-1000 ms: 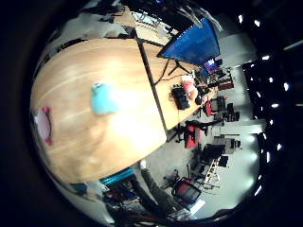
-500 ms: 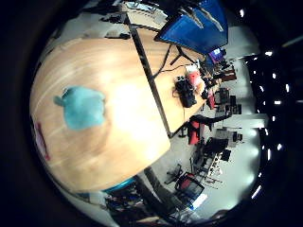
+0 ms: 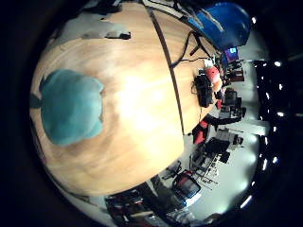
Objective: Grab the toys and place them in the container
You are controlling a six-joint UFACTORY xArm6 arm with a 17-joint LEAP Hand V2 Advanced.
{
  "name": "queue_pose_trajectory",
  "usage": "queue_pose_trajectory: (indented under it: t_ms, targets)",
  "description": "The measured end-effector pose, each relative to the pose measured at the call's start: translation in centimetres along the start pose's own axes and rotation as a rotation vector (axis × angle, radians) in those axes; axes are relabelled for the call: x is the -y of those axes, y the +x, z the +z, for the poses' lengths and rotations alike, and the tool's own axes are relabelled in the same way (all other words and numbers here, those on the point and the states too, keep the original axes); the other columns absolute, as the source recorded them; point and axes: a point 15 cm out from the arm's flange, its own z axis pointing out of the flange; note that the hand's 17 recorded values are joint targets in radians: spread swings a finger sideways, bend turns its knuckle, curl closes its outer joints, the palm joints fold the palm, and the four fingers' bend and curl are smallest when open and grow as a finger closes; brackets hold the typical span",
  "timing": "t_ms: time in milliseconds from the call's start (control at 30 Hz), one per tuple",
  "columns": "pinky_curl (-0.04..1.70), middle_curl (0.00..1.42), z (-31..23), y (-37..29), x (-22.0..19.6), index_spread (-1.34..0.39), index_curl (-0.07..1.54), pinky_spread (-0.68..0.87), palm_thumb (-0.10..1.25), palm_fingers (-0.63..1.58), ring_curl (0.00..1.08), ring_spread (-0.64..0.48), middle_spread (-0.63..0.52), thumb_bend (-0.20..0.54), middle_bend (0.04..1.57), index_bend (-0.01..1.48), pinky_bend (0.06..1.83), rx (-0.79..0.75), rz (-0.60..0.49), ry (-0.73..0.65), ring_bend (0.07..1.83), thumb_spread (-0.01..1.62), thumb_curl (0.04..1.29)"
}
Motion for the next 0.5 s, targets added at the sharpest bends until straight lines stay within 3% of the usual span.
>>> queue_pose_trajectory:
  t_ms: [500]
  targets:
    - [0.07,0.36,3.5,0.0,-0.8,-0.40,0.28,0.41,0.32,0.15,0.23,0.04,-0.04,-0.030,0.25,0.15,0.98,-0.006,-0.018,-0.080,0.68,0.97,0.28]
